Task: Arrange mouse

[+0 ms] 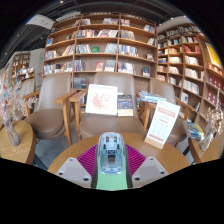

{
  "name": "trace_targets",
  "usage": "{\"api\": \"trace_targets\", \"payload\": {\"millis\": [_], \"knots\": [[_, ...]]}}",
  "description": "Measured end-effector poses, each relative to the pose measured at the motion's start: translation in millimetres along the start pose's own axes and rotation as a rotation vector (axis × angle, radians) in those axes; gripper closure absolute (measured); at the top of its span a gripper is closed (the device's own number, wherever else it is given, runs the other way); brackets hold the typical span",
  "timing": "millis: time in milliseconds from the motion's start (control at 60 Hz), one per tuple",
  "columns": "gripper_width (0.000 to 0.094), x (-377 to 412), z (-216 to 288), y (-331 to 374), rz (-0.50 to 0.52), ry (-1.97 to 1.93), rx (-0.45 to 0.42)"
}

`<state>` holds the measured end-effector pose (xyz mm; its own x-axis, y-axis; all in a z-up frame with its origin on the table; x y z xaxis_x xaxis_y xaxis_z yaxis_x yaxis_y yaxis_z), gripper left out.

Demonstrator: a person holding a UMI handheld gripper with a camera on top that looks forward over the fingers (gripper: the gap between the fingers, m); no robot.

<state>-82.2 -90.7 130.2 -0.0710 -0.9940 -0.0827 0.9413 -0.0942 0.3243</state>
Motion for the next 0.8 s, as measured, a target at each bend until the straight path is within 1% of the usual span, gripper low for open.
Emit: {"api": "trace_targets", "payload": {"millis": [133, 233, 300, 383, 450, 483, 533, 550, 600, 650, 667, 717, 800], "knots": [[0.0542, -20, -28, -49, -0.016, -0.031, 0.067], [0.0543, -23, -57, -66, 0.000, -0.063, 0.138], [0.0542, -23, -77, -71, -0.004, -0.038, 0.166], [0.0525, -19, -90, -75, 0.012, -0.024, 0.175], [0.0477, -18, -101, -75, 0.014, -0.040, 0.190], [0.0464, -18, -99, -75, 0.014, -0.055, 0.171], [0.0429, -17, -101, -74, 0.019, -0.066, 0.181], [0.0394, -17, -101, -73, 0.019, -0.069, 0.180], [0.0228, -19, -101, -70, 0.013, -0.076, 0.192], [0.0090, -22, -96, -64, -0.008, -0.080, 0.191], [0.0073, -23, -94, -61, -0.013, -0.080, 0.189], [0.0097, -26, -87, -50, -0.027, -0.079, 0.185], [0.0093, -25, -73, -14, -0.022, -0.101, 0.181]]}}
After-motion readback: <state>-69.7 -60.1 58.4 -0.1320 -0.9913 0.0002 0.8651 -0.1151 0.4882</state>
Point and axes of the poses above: the point between the fingertips, and its own axes, seen from behind it with the camera up: x to the left, z up, y backward, against the way the camera looks, the point moved 4 cm from there along y, backward, against the way the camera looks, and after that the axes turned 7 degrees about -x, right-handed, at the moved point
